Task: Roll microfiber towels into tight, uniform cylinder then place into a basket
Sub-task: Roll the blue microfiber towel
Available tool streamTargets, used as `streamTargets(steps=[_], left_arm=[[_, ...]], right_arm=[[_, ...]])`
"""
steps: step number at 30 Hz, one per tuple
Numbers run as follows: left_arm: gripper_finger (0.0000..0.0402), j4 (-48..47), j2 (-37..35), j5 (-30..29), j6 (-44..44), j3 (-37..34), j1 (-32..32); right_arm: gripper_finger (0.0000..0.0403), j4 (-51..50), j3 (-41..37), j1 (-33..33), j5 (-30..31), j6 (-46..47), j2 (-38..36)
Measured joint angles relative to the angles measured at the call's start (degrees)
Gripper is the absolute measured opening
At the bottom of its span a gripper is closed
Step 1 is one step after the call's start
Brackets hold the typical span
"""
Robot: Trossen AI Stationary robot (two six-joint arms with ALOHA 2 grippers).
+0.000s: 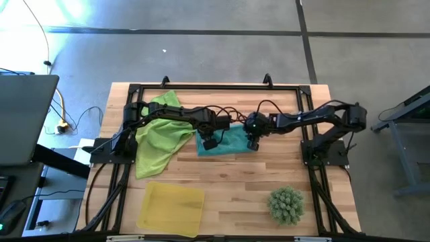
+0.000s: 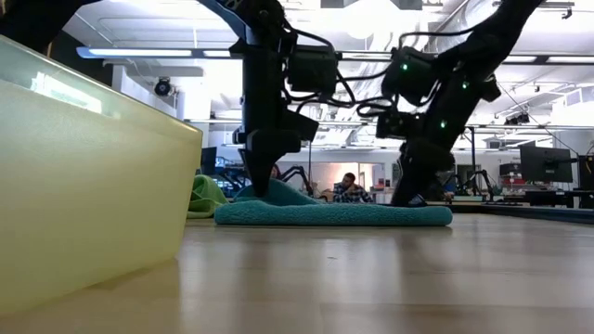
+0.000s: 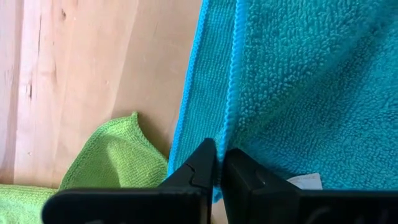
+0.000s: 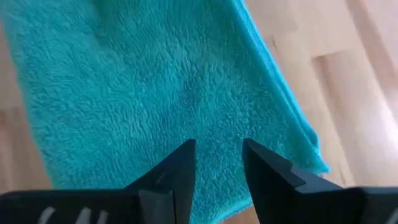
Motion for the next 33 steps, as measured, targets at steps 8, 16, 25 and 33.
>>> streamTargets(steps=[8, 16, 25, 33], left_arm=[[0.0043, -1.0, 0.0, -4.8, 0.9, 0.0, -0.8], [0.0097, -7.8, 0.0, -5.5, -2.0, 0.0, -0.9], [0.01, -4.8, 0.0, 9.4, -1.1, 0.3, -1.9], [0.009, 3.2, 0.0, 11.7, 1.8, 0.3, -3.4]], right_arm=[[0.0121, 1.9, 0.3, 0.0, 2.6, 0.2, 5.2], [0.0121, 1.4, 0.2, 0.1, 3.8, 0.1, 4.4], [0.0121, 0.8, 0.1, -0.7, 8.4, 0.0, 4.4], [0.0121, -0.7, 0.1, -2.0, 8.3, 0.0, 4.4]])
